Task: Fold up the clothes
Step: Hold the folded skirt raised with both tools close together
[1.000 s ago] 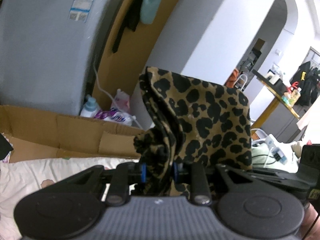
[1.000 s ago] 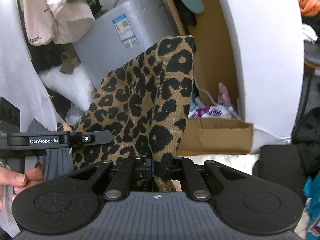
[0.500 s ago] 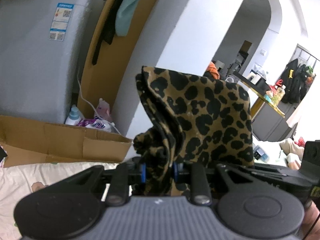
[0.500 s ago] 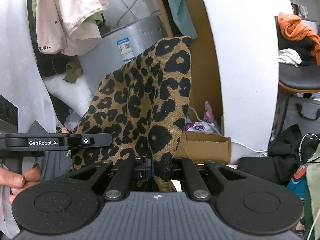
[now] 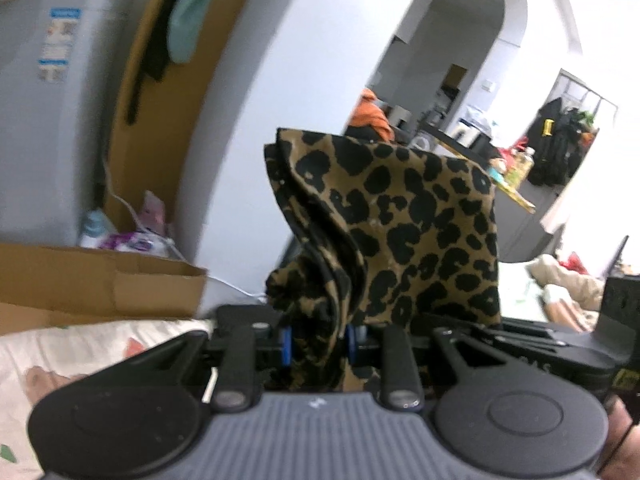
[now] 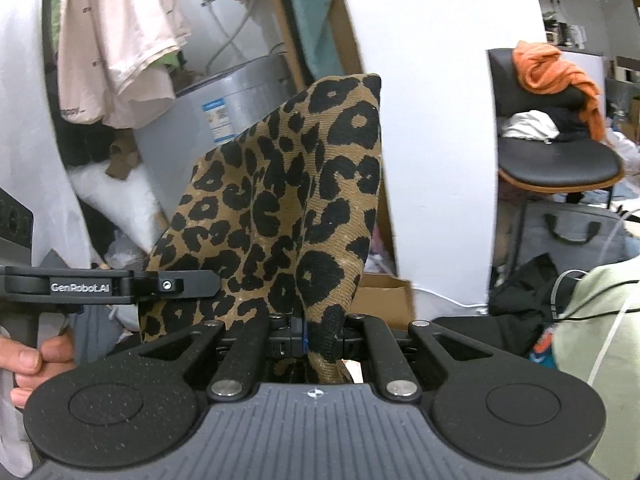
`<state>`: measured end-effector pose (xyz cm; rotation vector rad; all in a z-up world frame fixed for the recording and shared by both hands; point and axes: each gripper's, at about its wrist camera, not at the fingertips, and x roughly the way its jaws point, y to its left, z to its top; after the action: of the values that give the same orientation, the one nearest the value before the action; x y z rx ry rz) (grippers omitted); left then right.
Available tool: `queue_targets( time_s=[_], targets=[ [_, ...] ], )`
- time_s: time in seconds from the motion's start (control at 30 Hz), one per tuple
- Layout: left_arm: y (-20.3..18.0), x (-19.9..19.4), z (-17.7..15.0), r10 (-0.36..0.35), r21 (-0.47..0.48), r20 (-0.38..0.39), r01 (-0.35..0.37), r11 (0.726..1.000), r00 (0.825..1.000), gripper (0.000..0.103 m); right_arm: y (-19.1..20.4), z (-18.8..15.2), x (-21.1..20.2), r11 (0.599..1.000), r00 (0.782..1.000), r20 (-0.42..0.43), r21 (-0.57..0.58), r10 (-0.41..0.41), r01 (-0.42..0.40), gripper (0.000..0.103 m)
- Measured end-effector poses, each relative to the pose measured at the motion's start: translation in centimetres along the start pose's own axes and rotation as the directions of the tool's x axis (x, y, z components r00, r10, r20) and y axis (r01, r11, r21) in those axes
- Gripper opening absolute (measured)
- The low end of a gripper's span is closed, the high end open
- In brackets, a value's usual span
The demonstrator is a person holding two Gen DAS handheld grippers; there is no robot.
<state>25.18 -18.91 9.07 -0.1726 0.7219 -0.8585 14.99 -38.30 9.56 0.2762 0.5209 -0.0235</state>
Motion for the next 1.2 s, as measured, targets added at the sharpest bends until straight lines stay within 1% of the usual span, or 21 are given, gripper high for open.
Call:
queue_targets(
  time_s=[0.23, 0.5, 0.77, 0.9, 1.07, 1.2],
  targets=[
    [-0.9, 2.6, -0.9, -0.041, 0.007, -0.024, 0.041, 0.999, 0.999, 0.026, -2.7, -0.9, -1.1, 1.000, 1.000, 0.002, -0.006, -0.029, 0.029, 0.006],
    [-1.1, 6.8, -1.4, -0.072, 0.013, -0.058, 0.073, 0.997, 0.996, 0.026, -6.2, -1.3, 0.5, 0.997, 0.997, -0.013, 0.000, -0.076, 0.076, 0.006],
    [0.2, 12.3, -1.9, -0.067, 0.018, -0.099, 0.069, 0.997, 0.993, 0.026, -10.4, -2.1, 4.7, 0.995, 0.994, -0.043, 0.018, -0.097, 0.097, 0.006],
    [1.2, 15.6, -2.6, -0.074, 0.003, -0.121, 0.075, 0.997, 0.990, 0.026, -12.9, -2.8, 7.2, 0.994, 0.993, -0.062, 0.031, -0.104, 0.106, 0.006],
    [2.4, 20.3, -3.9, -0.083, 0.001, -0.161, 0.084, 0.996, 0.983, 0.026, -16.1, -3.9, 10.8, 0.990, 0.985, -0.104, 0.019, -0.135, 0.137, 0.006],
    [3.9, 24.2, -5.3, -0.098, -0.022, -0.182, 0.096, 0.995, 0.978, 0.026, -18.8, -4.9, 13.9, 0.988, 0.979, -0.136, 0.010, -0.152, 0.155, 0.006]
  ],
)
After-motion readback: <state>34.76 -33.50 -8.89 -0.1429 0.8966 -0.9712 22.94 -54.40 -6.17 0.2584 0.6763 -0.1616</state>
